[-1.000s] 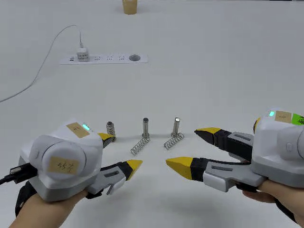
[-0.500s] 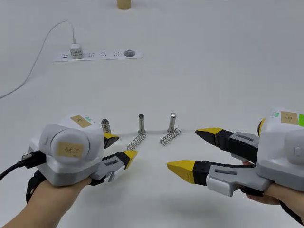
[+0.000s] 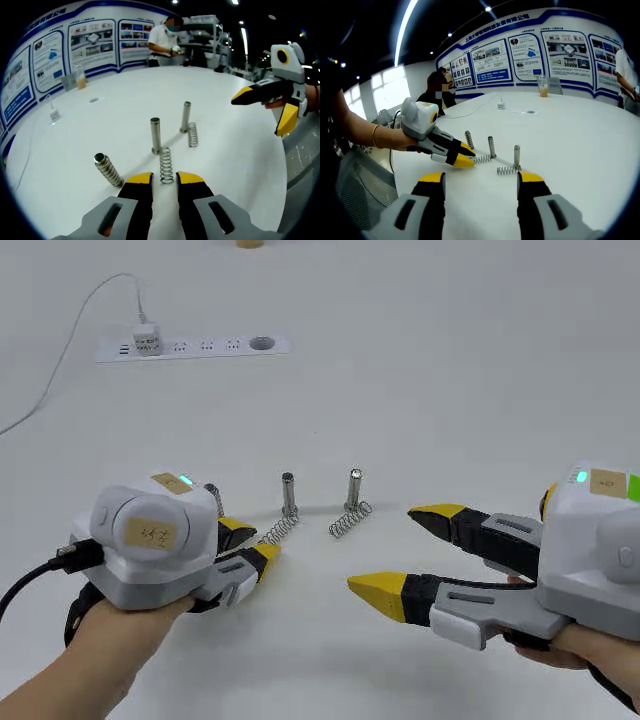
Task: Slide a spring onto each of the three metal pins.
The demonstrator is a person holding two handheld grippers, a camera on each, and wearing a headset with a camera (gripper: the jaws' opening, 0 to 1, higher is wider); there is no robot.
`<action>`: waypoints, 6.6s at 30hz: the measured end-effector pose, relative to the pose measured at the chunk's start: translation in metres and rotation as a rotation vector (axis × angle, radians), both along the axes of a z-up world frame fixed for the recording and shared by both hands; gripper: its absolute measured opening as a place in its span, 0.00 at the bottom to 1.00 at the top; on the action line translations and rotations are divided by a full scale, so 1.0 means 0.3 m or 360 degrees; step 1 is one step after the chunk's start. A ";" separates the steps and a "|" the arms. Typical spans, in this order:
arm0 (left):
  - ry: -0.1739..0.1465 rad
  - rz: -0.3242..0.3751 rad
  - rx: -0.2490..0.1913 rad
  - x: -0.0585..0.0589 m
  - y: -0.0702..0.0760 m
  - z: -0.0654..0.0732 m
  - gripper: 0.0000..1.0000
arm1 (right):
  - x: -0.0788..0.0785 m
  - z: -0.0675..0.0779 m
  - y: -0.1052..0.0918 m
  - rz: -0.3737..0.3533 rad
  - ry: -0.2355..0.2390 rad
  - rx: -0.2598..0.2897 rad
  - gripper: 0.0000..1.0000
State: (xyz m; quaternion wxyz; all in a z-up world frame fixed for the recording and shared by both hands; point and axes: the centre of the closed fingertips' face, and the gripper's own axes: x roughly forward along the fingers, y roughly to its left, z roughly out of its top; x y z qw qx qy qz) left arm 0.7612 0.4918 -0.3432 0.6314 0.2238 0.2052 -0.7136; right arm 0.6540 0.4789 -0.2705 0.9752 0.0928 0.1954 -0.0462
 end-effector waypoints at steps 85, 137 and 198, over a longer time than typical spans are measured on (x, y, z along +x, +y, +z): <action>-0.0129 -0.0204 -0.0583 -0.153 0.127 0.403 0.10 | 0.221 0.187 0.089 -0.0134 -0.0472 0.1068 0.18; -0.0022 -0.0116 -0.0328 -0.142 0.167 0.251 0.46 | 0.310 0.190 -0.019 -0.0021 -0.0352 0.0178 0.12; 0.0057 0.0047 -0.0251 -0.091 0.187 0.193 0.77 | 0.411 -0.055 -0.105 -0.0017 -0.0059 -0.0165 0.12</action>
